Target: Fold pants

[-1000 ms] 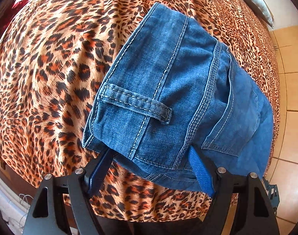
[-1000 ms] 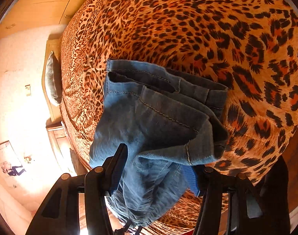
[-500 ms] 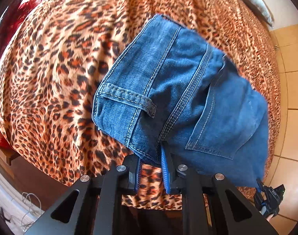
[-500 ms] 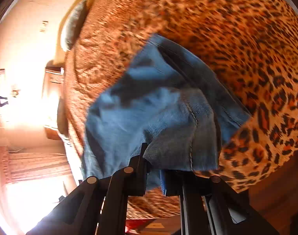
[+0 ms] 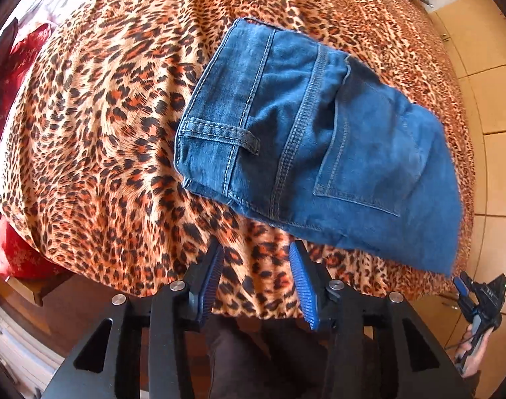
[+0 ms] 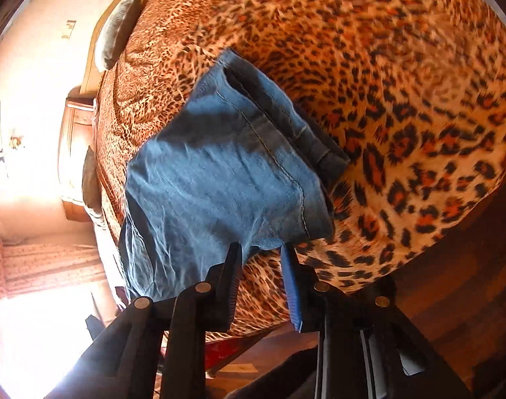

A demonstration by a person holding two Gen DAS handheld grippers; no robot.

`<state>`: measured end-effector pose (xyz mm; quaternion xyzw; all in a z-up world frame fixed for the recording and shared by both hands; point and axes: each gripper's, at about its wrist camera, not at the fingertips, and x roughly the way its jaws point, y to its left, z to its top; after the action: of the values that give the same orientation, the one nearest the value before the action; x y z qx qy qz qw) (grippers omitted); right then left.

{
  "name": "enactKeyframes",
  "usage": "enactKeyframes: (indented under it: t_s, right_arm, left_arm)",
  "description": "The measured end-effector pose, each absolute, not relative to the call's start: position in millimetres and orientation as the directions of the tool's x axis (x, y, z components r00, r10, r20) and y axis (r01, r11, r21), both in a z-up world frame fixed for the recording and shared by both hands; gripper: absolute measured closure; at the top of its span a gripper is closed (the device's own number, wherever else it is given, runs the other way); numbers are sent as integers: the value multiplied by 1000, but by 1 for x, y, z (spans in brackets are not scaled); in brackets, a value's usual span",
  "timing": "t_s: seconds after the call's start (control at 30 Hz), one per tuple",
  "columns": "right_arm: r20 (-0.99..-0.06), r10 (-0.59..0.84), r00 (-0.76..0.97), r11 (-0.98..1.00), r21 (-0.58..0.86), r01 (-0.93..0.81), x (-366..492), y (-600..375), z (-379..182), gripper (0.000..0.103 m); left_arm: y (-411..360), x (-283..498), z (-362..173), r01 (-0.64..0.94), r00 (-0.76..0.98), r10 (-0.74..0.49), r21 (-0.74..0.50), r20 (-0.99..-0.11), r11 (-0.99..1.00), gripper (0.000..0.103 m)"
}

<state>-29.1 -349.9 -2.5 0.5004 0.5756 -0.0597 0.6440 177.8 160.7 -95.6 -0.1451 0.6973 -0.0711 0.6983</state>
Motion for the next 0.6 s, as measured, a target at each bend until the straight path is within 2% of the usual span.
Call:
enactKeyframes:
  t_s: [0.07, 0.13, 0.2, 0.27, 0.4, 0.6]
  right_arm:
    - [-828, 443, 344, 576, 557, 599, -20, -360, 23, 76]
    - [-841, 402, 363, 621, 542, 567, -6, -367, 37, 71]
    - [-839, 383, 386, 627, 543, 558, 16, -374, 40, 66]
    - [-829, 386, 405, 613, 559, 559, 32, -381, 30, 65]
    - [-819, 399, 413, 572, 574, 586, 59, -388, 7, 65]
    - [-840, 395, 372, 567, 541, 621, 85, -396, -23, 65]
  left_arm:
    - [168, 182, -75, -94, 61, -325, -330, -944, 939, 58]
    - [177, 206, -56, -95, 129, -305, -317, -944, 944, 48]
    - [186, 238, -45, -117, 196, -254, -280, -947, 953, 29]
    - [194, 273, -46, -142, 207, -252, -284, -945, 948, 29]
    - [197, 327, -72, -197, 132, -324, -345, -937, 918, 29]
    - [193, 373, -120, -240, 39, -335, -334, -941, 911, 29]
